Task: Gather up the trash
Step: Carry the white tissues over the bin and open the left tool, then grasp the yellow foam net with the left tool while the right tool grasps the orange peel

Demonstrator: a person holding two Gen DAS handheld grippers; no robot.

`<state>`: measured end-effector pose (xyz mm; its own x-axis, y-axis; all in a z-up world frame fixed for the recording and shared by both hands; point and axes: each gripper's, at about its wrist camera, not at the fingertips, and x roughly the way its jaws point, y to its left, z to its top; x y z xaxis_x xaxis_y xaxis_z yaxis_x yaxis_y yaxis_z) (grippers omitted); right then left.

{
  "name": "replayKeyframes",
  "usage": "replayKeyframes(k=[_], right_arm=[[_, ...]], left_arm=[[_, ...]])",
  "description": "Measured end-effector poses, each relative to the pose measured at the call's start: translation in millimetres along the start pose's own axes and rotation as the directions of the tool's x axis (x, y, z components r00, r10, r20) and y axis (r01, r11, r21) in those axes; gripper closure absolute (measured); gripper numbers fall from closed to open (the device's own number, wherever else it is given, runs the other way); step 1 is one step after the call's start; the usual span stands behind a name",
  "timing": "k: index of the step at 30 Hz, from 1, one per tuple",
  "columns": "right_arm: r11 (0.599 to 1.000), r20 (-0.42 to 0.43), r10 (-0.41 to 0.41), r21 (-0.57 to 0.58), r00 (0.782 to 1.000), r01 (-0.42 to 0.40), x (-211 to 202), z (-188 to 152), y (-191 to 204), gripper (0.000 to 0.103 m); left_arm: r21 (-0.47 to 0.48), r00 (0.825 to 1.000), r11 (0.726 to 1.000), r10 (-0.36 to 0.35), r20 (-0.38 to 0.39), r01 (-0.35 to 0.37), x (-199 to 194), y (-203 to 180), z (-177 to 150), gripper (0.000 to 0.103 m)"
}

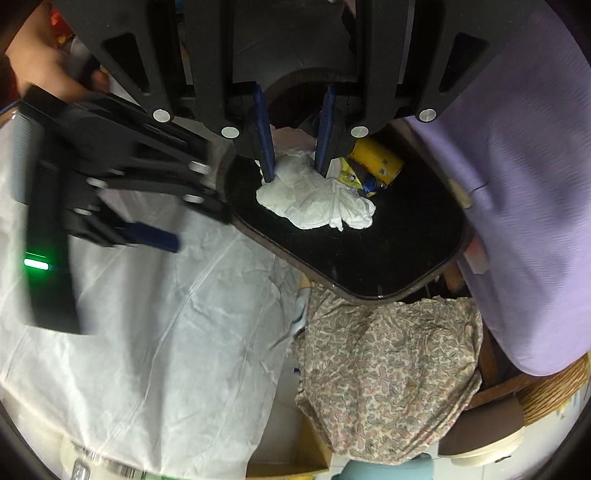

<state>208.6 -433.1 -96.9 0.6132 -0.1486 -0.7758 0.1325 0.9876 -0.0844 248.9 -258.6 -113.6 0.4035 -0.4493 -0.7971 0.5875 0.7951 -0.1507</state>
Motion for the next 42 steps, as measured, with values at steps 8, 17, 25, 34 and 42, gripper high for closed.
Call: replayKeyframes(k=[8, 17, 25, 34, 42], right_arm=[[0.996, 0.062, -0.081, 0.042, 0.995, 0.079, -31.4, -26.4, -19.5, 0.032], [0.991, 0.092, -0.082, 0.117, 0.992, 0.071, -50.5, -43.3, -34.7, 0.029], [0.979, 0.094, -0.087, 0.194, 0.992, 0.067, -59.4, -54.5, -49.1, 0.028], [0.974, 0.165, -0.122, 0.208, 0.979, 0.086, -82.4, -36.3, -51.0, 0.019], [0.984, 0.198, -0.013, 0.175, 0.980, -0.022, -97.5, -9.4, -28.4, 0.019]], left_arm=[[0.039, 0.999, 0.999, 0.023, -0.033, -0.022, 34.5, -4.1, 1.3, 0.080], [0.053, 0.999, 0.998, 0.036, -0.008, -0.036, 41.5, -11.7, -1.3, 0.030], [0.069, 1.000, 0.997, 0.030, 0.000, -0.030, 31.1, -14.1, -5.7, 0.023], [0.115, 0.992, 0.993, -0.021, 0.124, 0.006, -41.4, -25.6, -10.6, 0.012], [0.120, 0.983, 0.991, -0.077, 0.165, 0.058, -121.2, -10.5, -23.4, 0.006]])
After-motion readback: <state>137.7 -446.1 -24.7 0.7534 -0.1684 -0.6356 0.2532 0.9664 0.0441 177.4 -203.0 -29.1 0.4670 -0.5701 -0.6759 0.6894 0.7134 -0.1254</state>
